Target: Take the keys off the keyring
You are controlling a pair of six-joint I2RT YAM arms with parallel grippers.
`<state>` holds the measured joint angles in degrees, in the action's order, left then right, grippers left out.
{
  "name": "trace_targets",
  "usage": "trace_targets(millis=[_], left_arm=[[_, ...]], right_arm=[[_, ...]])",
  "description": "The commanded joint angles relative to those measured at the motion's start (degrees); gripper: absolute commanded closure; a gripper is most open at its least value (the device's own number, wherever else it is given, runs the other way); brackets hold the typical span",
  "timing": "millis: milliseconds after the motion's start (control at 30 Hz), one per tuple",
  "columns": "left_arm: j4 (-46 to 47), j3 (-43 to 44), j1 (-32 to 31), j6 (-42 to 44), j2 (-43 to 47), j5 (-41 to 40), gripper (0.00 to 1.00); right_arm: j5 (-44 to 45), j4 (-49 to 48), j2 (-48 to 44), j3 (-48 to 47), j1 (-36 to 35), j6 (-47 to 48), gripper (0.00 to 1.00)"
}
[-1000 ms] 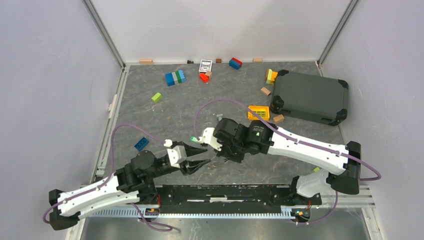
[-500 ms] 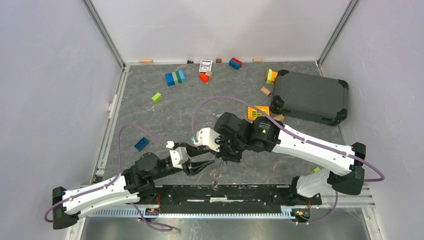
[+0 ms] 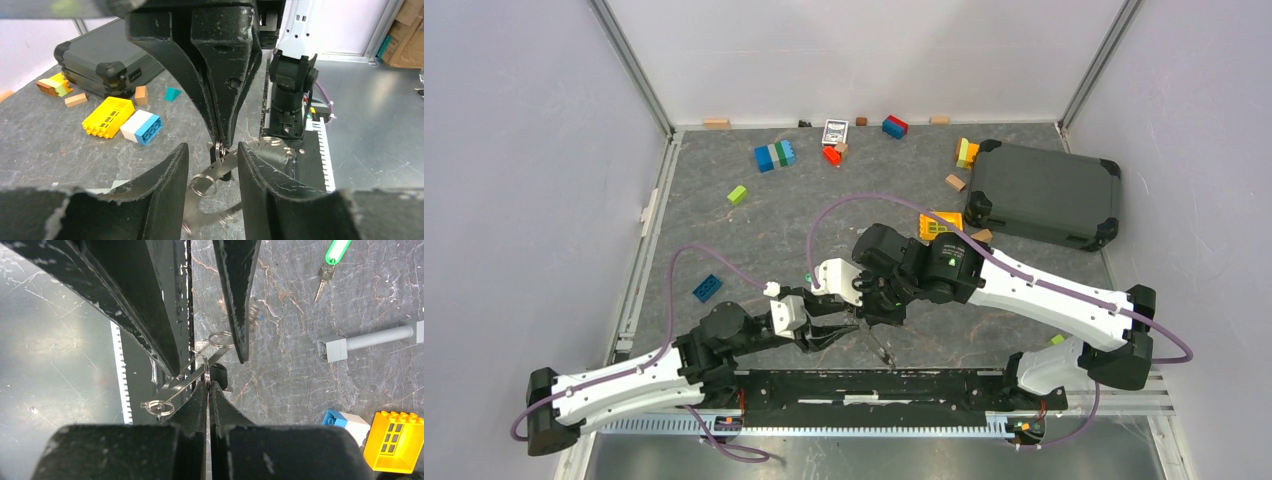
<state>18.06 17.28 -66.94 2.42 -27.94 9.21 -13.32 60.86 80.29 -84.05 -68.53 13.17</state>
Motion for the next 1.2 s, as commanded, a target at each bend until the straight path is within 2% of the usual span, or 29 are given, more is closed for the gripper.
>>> trace_targets(millis=[0,400,600,833,933,1167], left_arm=[[2.71,2.93,-0.09,-1.9,-2.27,3.18,0.54],[2.44,4.34,-0.05,-1.81,-5.26,4.22,0.74],[2.08,4.99,-0.04,-1.94,-6.54,5.15,0.78],[0.48,6.45,-0.08,-1.54,-8.09,6.72,0.97],[0.48,6.49,-0.04,-1.36,-7.88,7.92,0.98],[3.11,4.17,-0.06,-1.93,-4.95,6.79,0.98]], right_arm=[[-1.37,-2.53,-2.4,-1.47,-0.29,0.8,1.0],[-1.92,-3.16,-2.63,-1.55,-0.27,0.98,1.0],[-1.9,-3.33,-3.03,-1.38,-0.28,1.07,1.0],[-1.76,-3.49,-3.28,-1.13,-0.29,1.07,1.0],[-1.4,-3.65,-3.38,-0.96,-0.24,1.16,1.0],[2.17,-9.08,-8.01,2.65,-0.29,0.83,0.73]])
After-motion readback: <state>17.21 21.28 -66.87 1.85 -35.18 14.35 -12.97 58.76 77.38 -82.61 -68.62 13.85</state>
